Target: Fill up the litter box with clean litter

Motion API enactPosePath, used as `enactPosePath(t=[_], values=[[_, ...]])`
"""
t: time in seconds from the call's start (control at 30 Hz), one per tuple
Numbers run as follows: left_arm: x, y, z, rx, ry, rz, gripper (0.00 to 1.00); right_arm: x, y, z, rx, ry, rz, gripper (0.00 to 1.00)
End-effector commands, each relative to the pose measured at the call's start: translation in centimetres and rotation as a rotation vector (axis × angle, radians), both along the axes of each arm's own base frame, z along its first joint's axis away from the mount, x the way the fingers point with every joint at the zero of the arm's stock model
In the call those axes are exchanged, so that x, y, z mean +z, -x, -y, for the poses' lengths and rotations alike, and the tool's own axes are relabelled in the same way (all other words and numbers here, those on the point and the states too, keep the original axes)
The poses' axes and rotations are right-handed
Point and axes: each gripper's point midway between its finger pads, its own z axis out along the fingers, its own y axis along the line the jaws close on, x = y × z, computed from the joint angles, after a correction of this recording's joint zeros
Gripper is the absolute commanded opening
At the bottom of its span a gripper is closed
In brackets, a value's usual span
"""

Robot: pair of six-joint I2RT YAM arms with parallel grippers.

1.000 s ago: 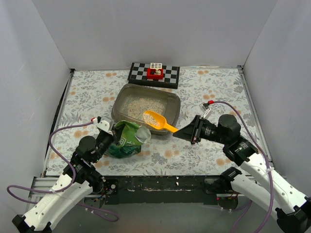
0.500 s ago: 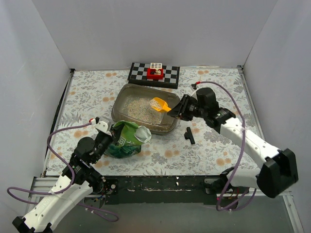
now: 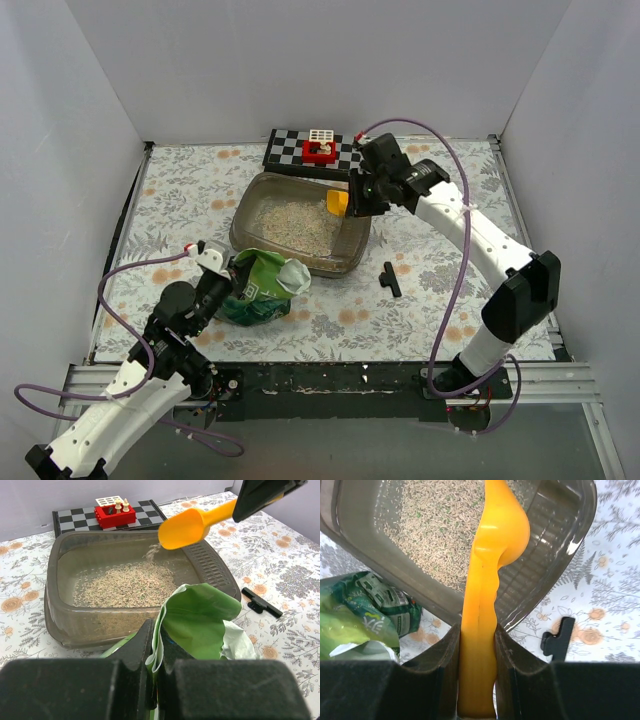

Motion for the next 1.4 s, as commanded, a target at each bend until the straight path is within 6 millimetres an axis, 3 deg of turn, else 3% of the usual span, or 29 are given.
enactPosePath(t=[0.0,0.13,0.23,0.37,0.47,0.63,0.77,0.9,1.07,1.37], values=[[0.9,-0.2,-0.1,0.012,0.013,0.013,0.0,2.3,1.9,0.9,0.134,0.281,0.067,0.01],[0.6,-0.3,-0.1,0.014,0.006,0.004,0.0,4.3,2.6,0.8,0.131,0.438,0.125,0.01],[0.6,-0.3,0.0,0.009,0.003,0.003,0.0,5.6,3.2,1.4,0.096,0.431,0.15,0.01],[0.5,-0.3,0.1,0.009,0.0,-0.001,0.0,8.0,2.9,4.4,-0.05,0.374,0.293,0.01],[0.5,-0.2,0.2,-0.002,-0.001,0.0,0.0,7.7,2.9,7.7,-0.161,0.294,0.33,0.01],[0.5,0.1,0.8,-0.04,-0.002,0.004,0.0,3.8,2.7,12.7,-0.29,0.17,0.308,0.01],[0.5,0.4,1.5,-0.086,-0.003,0.008,0.0,-1.0,1.6,15.7,-0.347,0.127,0.24,0.01],[0.4,0.3,1.9,-0.093,-0.005,-0.023,0.0,-3.7,-0.4,16.5,-0.342,0.068,0.204,0.01],[1.6,0.9,3.4,-0.173,0.028,-0.05,0.0,-6.2,-2.2,18.5,-0.383,0.09,0.188,0.01],[5.1,1.7,7.2,-0.336,0.18,-0.123,0.0,-12.8,-2.1,19.8,-0.369,0.092,0.01,0.01]])
